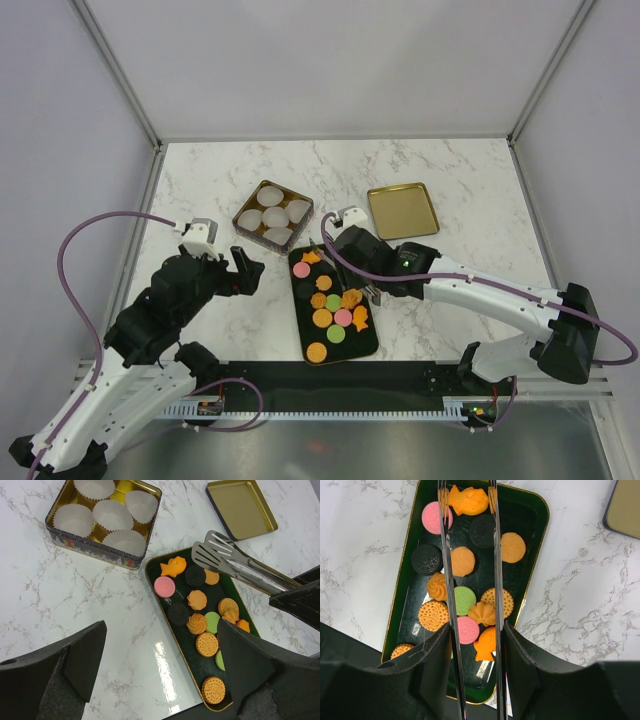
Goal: Pack the cookies
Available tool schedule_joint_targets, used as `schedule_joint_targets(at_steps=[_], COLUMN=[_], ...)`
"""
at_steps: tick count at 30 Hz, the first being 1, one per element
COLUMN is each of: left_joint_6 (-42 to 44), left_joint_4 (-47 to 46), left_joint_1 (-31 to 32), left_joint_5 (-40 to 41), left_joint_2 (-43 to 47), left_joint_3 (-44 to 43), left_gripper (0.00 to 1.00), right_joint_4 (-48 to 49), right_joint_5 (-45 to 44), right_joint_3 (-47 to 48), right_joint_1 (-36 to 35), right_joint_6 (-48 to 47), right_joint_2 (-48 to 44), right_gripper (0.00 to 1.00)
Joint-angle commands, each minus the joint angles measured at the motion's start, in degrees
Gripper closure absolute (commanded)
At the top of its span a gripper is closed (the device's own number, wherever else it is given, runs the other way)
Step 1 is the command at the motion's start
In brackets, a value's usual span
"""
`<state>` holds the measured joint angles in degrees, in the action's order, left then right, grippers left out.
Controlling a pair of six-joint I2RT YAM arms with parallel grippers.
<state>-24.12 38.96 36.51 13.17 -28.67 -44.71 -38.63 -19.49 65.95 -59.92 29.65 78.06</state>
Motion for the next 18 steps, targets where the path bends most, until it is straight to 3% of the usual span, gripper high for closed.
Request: schedule_joint_targets(at_steps=[1, 18], left_joint_6=[1.4, 1.4], left_joint_4=[-0.3, -0.4], left_joint_1=[0.1, 0.2], left_joint_5=[0.7, 0.8], left_joint_2=[0.1, 0.0], left_joint_3=[-0.3, -0.1], left_gripper=[0.0, 0.0], right_joint_4=[0.0, 0.2], right_joint_5=[-1.7, -0.9], right_joint_3=[-0.2, -1.5], right_joint_1=[-0.3, -0.3], right_joint_6=[-0.9, -2.8], right_joint_2=[-1.6, 2.2], right_gripper=[0.49, 0.44])
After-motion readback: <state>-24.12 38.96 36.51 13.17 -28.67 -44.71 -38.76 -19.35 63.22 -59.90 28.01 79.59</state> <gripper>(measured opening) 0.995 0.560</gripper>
